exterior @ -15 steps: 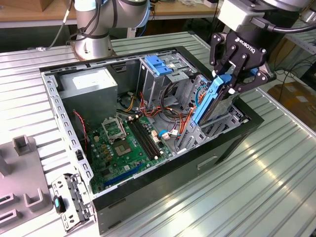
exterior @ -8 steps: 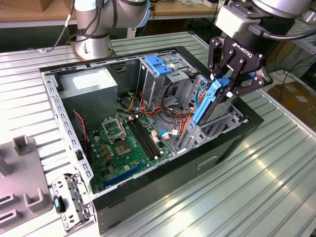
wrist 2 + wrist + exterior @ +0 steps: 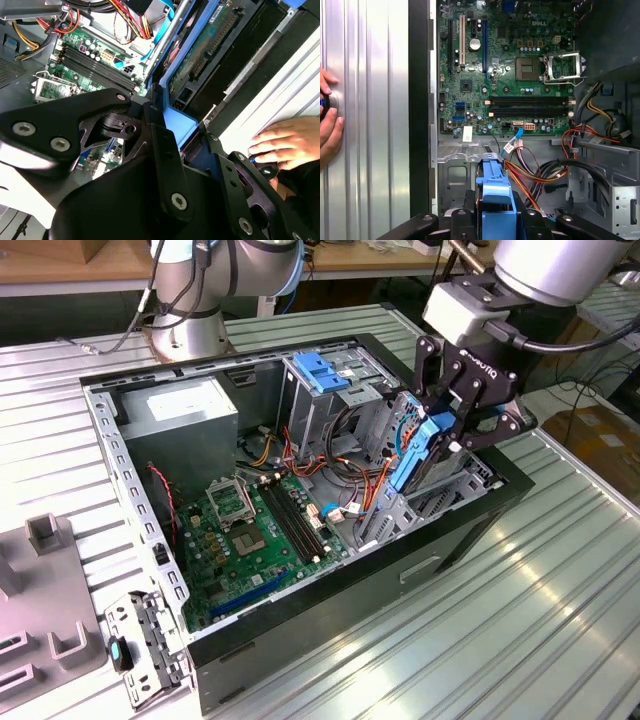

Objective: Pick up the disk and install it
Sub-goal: 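Insert the disk into the insertion slot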

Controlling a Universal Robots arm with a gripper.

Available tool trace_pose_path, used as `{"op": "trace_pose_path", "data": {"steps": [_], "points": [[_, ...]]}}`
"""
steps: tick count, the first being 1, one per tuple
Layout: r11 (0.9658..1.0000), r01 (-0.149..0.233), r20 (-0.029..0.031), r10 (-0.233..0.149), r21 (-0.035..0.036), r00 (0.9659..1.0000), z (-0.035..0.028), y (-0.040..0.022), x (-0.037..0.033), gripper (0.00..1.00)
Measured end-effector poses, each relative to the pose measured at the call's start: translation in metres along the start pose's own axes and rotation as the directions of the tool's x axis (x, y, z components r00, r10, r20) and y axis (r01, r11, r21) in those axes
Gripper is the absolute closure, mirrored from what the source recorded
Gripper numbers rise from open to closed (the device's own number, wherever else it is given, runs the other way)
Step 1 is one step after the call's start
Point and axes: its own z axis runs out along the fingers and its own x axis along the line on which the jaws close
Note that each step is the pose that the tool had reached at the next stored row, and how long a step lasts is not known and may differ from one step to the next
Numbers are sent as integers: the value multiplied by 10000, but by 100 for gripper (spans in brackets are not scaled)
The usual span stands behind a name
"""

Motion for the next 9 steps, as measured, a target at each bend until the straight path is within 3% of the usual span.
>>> {"op": "trace_pose_path", "data": {"steps": [5, 9], "points": [[10000, 0, 0, 0, 0, 10000, 91, -1, 2, 63], [10000, 0, -4, 0, 0, 10000, 204, -2, 5, 63]]}}
